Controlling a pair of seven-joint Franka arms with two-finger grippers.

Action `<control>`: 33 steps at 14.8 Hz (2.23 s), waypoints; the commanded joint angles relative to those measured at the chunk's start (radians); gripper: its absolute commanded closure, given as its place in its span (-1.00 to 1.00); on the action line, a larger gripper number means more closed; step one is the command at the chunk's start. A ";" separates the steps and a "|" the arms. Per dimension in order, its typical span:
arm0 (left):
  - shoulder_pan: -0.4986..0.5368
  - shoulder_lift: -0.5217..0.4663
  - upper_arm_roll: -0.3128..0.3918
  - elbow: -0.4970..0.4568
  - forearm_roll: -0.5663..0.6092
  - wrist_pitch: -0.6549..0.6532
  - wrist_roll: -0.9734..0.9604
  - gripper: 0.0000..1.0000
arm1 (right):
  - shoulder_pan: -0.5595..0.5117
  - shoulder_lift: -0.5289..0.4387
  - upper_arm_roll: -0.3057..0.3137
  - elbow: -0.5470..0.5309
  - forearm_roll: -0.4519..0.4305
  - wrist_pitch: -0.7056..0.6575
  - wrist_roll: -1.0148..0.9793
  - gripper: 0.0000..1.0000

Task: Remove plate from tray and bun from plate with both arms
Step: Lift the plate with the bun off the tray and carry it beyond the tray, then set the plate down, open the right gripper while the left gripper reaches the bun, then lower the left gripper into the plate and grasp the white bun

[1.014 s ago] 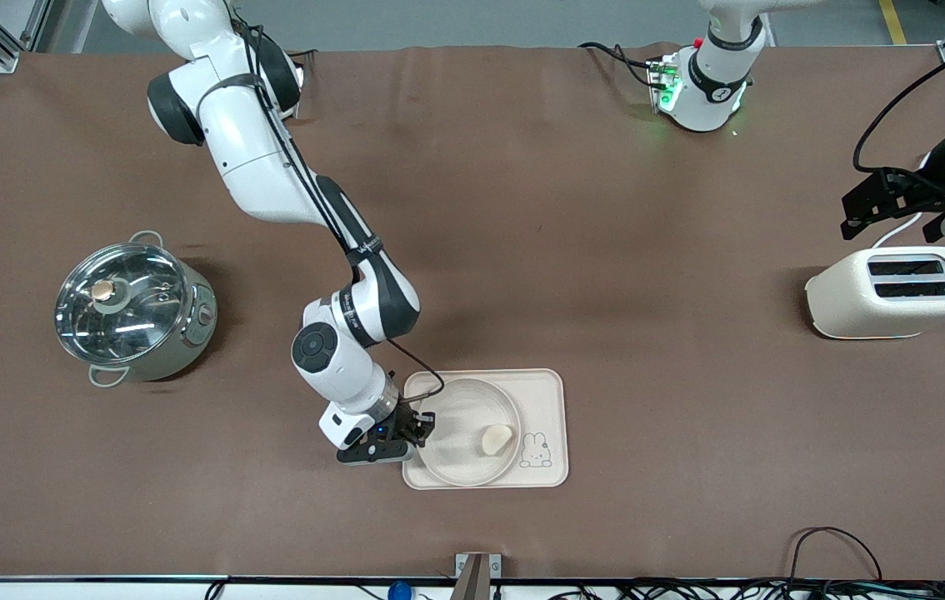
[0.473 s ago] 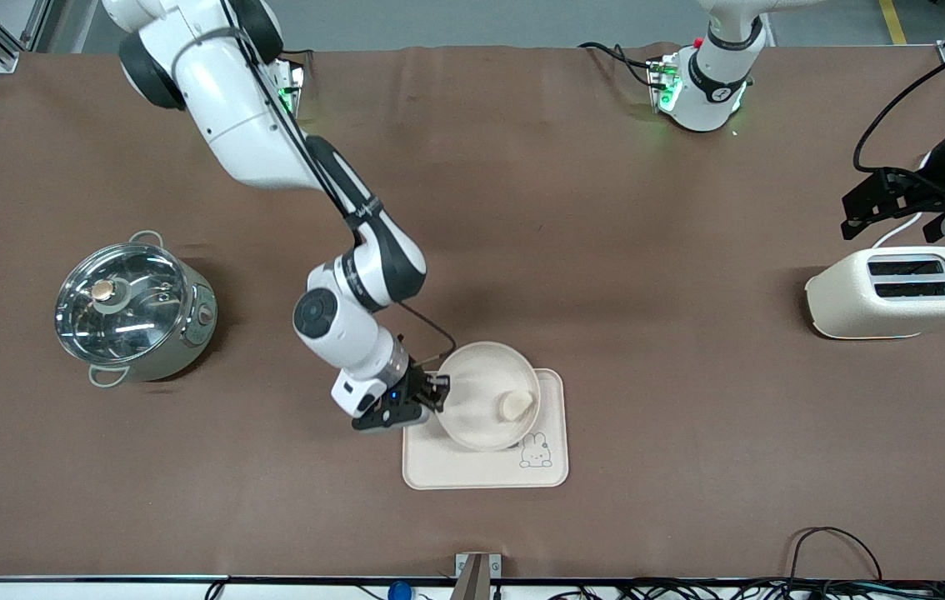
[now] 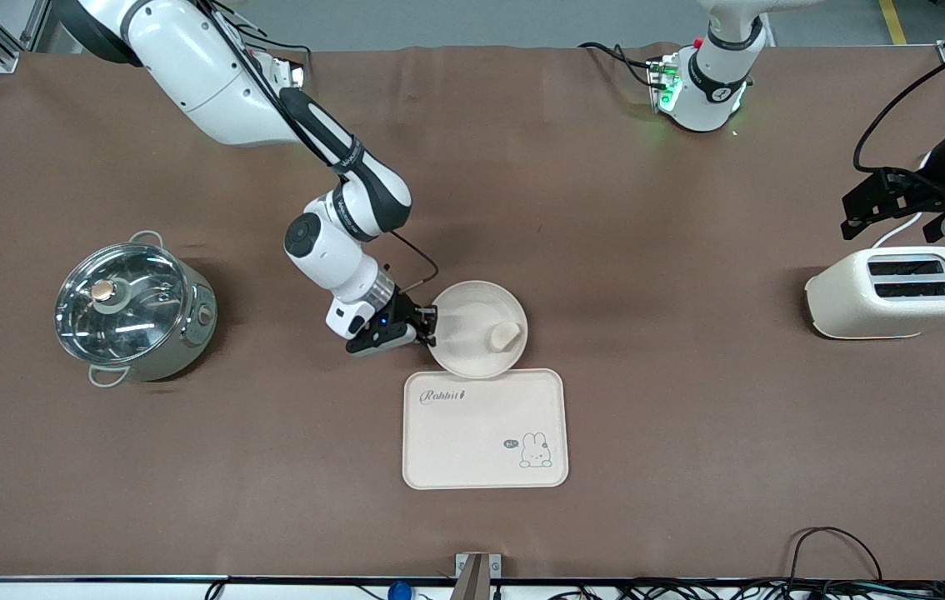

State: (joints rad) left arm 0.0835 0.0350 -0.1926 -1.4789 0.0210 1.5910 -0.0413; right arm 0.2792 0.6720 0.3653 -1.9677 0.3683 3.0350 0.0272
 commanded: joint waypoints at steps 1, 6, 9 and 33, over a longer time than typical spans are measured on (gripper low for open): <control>0.001 0.005 -0.002 0.008 0.016 -0.022 0.003 -1.00 | -0.029 -0.051 0.037 -0.109 0.017 0.045 -0.020 0.96; -0.023 0.011 -0.020 -0.030 -0.087 -0.033 -0.134 -1.00 | -0.032 -0.106 0.078 -0.111 0.032 0.033 0.187 -1.00; -0.143 0.089 -0.093 -0.034 -0.047 0.046 -0.404 -1.00 | -0.104 -0.242 0.067 -0.070 0.031 -0.216 0.195 -1.00; -0.628 0.799 -0.080 -0.018 0.451 0.753 -1.144 -0.96 | -0.394 -0.721 -0.315 0.425 -0.382 -1.510 -0.049 -1.00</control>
State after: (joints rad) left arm -0.5401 0.8159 -0.2826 -1.5179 0.4196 2.3389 -1.1729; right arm -0.1605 -0.0482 0.0779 -1.4877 0.0128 1.4678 -0.0216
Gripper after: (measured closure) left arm 0.013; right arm 0.000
